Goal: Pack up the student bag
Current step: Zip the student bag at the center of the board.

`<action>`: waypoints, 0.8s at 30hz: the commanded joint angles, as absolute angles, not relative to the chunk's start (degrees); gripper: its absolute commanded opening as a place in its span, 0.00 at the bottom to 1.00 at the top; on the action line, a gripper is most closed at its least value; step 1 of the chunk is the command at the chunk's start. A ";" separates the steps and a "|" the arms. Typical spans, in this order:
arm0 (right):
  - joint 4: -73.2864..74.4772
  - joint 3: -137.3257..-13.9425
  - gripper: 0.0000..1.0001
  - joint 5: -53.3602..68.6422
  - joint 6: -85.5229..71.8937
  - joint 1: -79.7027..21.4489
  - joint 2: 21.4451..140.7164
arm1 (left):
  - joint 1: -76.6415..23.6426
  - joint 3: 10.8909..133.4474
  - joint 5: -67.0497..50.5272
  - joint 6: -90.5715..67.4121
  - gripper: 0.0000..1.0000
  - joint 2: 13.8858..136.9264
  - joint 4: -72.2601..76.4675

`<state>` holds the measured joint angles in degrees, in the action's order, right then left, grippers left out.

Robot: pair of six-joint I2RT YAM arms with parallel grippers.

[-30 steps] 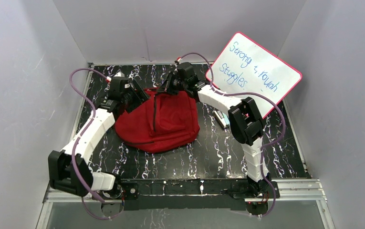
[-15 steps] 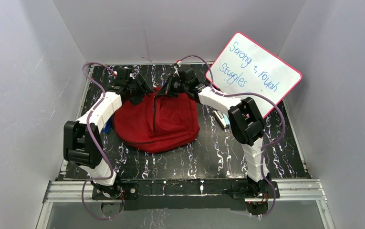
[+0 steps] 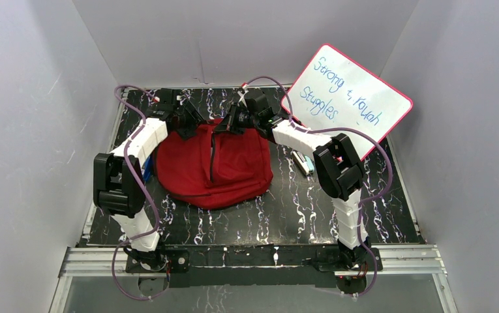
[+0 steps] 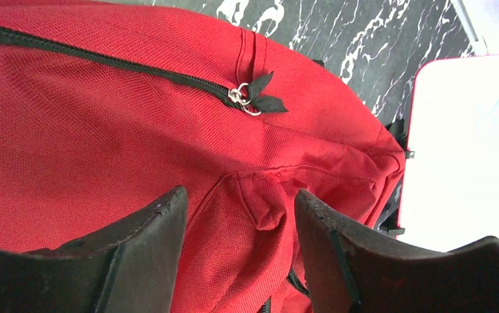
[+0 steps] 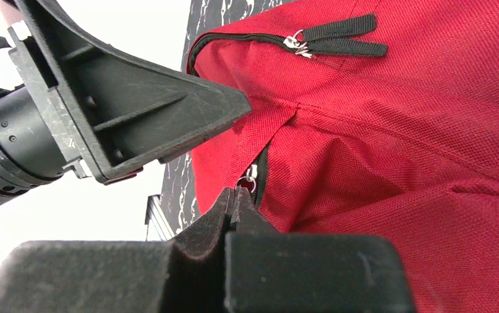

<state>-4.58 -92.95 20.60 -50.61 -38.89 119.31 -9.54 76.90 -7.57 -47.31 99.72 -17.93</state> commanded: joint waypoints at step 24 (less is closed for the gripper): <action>-7.30 -93.72 0.00 23.42 -49.00 -38.88 116.04 | -9.48 78.58 -13.92 -46.21 0.00 102.23 -16.61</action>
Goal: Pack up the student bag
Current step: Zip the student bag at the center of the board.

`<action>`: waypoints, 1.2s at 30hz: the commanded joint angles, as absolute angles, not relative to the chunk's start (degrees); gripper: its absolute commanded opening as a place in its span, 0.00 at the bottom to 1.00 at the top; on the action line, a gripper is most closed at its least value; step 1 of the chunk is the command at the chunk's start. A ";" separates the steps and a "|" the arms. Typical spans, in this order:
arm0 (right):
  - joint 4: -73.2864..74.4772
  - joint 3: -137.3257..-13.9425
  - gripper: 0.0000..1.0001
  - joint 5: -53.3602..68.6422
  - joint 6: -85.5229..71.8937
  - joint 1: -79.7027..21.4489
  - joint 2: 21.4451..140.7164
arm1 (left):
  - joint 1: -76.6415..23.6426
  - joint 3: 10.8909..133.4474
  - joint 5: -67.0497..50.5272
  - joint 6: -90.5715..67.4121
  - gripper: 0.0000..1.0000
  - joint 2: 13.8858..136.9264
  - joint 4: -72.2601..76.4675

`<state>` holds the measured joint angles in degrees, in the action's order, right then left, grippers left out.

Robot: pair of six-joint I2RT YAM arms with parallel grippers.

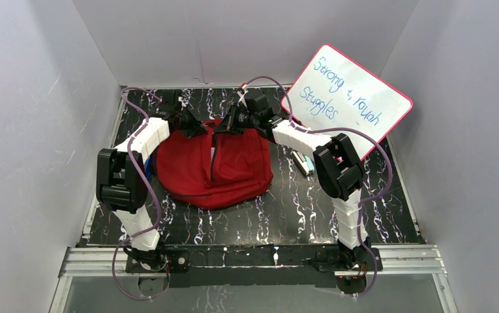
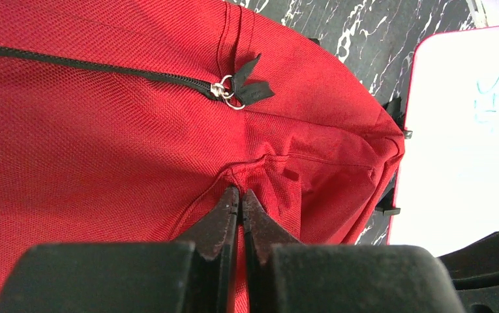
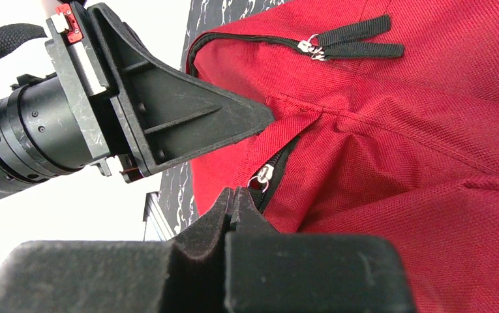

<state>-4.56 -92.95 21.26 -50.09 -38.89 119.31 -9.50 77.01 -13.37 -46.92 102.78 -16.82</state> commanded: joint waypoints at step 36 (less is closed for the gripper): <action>-8.70 -77.86 0.00 27.38 -47.12 -45.24 104.37 | -7.79 80.97 -9.78 -45.37 0.00 104.90 -18.67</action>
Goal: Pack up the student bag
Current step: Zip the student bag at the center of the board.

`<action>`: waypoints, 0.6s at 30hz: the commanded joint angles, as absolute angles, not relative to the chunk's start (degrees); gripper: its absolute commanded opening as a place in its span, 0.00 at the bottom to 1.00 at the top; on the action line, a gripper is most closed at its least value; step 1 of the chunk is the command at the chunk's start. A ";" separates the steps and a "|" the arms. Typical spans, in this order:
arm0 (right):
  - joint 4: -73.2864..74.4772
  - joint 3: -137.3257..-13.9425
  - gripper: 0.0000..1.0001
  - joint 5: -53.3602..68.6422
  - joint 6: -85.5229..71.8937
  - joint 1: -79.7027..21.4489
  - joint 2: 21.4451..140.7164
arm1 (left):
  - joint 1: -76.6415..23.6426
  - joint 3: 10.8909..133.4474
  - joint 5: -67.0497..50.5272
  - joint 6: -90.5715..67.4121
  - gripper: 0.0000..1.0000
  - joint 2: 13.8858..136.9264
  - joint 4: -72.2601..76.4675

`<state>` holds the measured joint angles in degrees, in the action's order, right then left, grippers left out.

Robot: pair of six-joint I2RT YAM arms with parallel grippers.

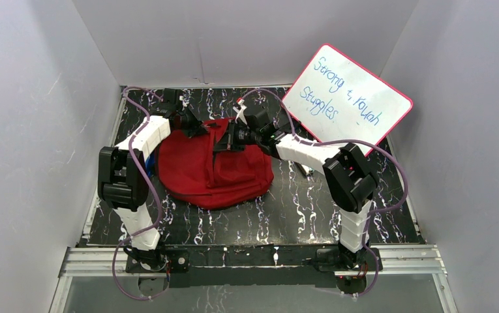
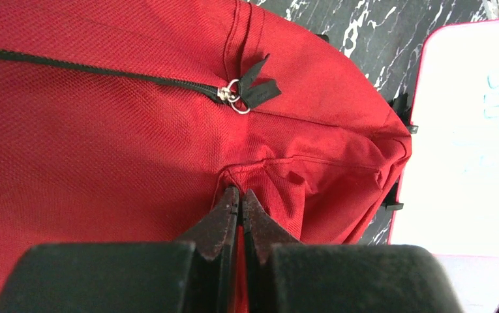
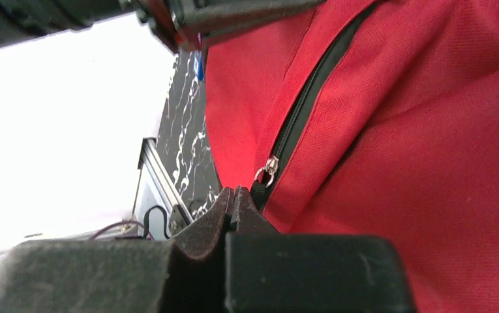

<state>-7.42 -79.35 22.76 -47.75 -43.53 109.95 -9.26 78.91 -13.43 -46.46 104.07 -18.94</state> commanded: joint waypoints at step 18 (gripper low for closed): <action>-8.70 -65.51 0.00 26.16 -47.02 -50.89 97.46 | -5.95 81.39 -9.05 -44.25 0.00 106.81 -19.05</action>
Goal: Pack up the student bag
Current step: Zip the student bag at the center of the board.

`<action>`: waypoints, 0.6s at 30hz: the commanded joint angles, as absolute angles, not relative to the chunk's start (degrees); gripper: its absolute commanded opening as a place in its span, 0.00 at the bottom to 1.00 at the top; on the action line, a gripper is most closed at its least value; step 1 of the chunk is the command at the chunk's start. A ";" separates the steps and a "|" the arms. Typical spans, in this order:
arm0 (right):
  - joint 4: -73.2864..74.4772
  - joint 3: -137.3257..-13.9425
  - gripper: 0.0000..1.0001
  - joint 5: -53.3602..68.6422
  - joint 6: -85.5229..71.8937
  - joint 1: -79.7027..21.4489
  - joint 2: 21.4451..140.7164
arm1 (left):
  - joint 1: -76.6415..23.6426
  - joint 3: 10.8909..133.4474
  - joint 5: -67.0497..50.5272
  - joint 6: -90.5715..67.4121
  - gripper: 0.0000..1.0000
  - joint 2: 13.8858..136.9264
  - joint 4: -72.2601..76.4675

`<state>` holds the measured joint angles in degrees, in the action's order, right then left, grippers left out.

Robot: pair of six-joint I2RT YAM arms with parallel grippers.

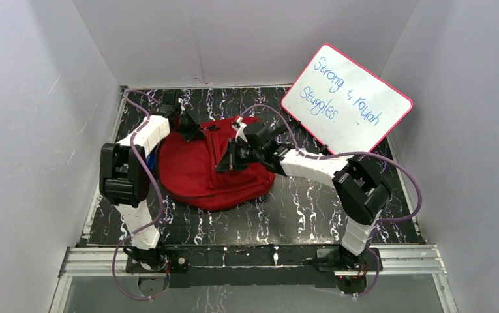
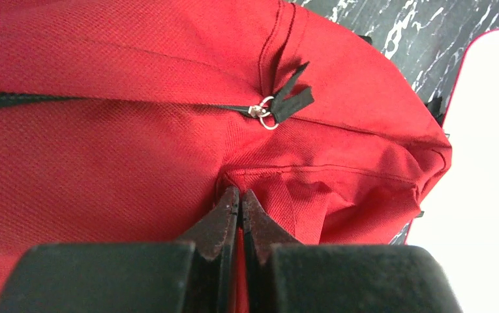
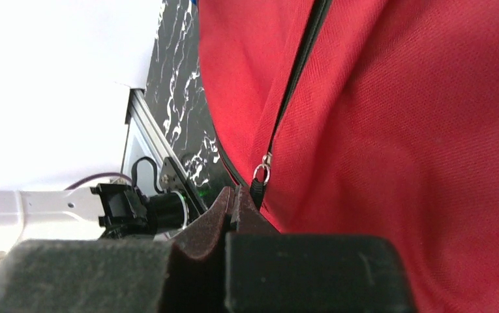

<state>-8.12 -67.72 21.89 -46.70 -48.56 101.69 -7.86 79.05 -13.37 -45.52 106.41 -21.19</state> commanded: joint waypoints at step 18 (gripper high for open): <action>-8.48 -54.76 0.00 21.19 -46.75 -56.10 94.25 | -4.77 81.43 -9.37 -42.82 0.00 107.81 -18.90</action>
<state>-10.37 -56.29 17.80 -46.72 -54.28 96.31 -6.48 79.35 -12.95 -43.92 107.59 -22.15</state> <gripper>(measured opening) 0.019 0.009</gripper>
